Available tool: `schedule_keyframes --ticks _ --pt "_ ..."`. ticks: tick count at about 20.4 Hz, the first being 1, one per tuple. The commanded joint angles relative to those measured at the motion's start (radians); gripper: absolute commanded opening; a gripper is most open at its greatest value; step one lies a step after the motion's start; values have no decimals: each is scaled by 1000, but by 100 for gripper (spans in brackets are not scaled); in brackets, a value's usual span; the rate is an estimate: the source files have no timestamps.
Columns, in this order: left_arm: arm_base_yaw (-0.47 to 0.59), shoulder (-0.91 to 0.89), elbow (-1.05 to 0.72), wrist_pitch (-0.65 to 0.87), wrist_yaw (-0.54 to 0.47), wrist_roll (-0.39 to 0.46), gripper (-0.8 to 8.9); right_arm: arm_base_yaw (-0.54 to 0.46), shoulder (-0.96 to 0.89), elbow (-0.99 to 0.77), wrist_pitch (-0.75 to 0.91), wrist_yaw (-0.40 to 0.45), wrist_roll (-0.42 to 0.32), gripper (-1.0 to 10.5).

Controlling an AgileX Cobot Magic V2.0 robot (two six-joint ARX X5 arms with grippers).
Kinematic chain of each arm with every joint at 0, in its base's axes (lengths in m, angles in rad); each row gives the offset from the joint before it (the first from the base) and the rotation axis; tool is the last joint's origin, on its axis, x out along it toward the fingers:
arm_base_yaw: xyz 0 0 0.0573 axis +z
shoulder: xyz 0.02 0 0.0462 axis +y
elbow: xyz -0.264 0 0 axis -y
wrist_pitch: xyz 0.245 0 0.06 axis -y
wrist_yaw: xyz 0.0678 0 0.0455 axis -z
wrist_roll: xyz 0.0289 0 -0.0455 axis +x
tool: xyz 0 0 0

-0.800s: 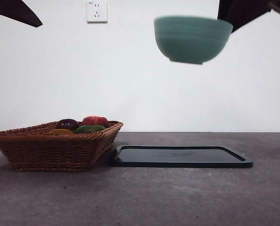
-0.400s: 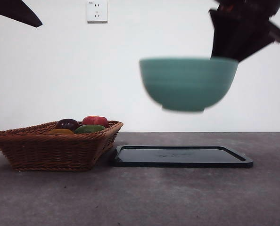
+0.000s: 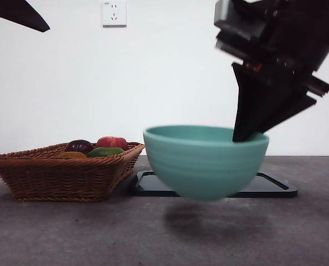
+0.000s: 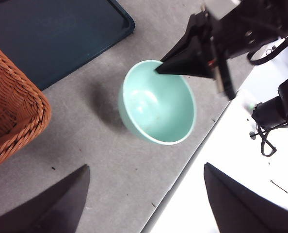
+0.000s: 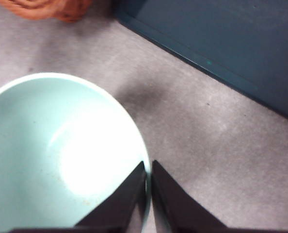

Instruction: Pick up the wifruite, put it on the bowl, pick up the plate, put it on desk

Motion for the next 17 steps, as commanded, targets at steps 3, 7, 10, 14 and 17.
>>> schedule_keyframes --ticks 3,7,10,14,17 --pt "-5 7 14 8 4 12 374 20 30 -45 67 5 46 8" --pt "-5 7 13 8 4 12 375 21 78 -64 107 5 51 8" --pt "-5 7 13 8 4 12 375 21 117 -64 130 7 52 8" --pt "-5 7 14 8 4 12 374 21 126 -64 134 8 52 8" --pt "-5 7 13 8 4 12 375 21 123 -64 134 10 53 88"
